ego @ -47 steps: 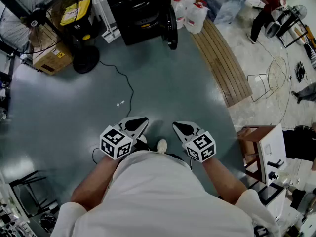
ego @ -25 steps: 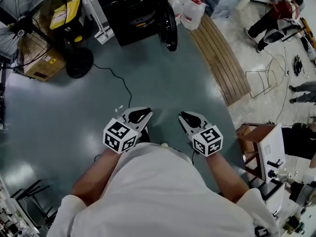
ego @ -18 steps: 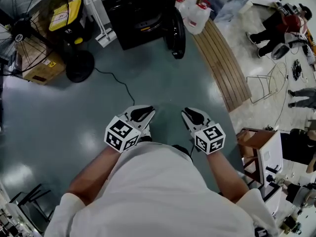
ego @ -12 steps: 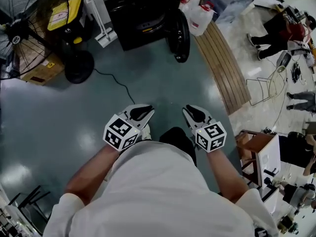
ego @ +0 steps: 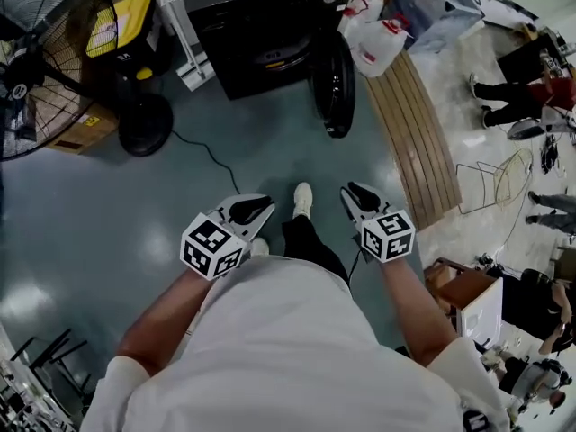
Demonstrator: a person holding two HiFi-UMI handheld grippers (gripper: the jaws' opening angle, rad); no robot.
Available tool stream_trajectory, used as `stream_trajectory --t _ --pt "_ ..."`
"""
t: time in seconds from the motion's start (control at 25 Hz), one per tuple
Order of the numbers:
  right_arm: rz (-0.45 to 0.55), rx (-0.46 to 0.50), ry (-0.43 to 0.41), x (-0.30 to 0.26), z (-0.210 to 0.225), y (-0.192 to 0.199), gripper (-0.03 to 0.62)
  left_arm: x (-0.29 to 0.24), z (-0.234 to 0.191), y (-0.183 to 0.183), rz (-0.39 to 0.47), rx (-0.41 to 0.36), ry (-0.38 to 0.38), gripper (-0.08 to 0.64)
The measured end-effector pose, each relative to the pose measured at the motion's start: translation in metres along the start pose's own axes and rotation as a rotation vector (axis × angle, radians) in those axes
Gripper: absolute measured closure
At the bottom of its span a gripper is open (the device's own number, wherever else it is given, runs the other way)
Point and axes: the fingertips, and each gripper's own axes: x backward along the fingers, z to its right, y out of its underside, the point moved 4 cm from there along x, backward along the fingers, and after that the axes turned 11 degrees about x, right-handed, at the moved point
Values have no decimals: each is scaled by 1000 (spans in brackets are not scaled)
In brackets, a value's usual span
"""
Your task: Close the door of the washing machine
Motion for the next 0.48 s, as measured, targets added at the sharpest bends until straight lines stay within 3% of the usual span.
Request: stream_trajectory --t 0.48 --pt "-119 -1 -40 -105 196 -12 491 -90 -41 -103 41 59 -122 537"
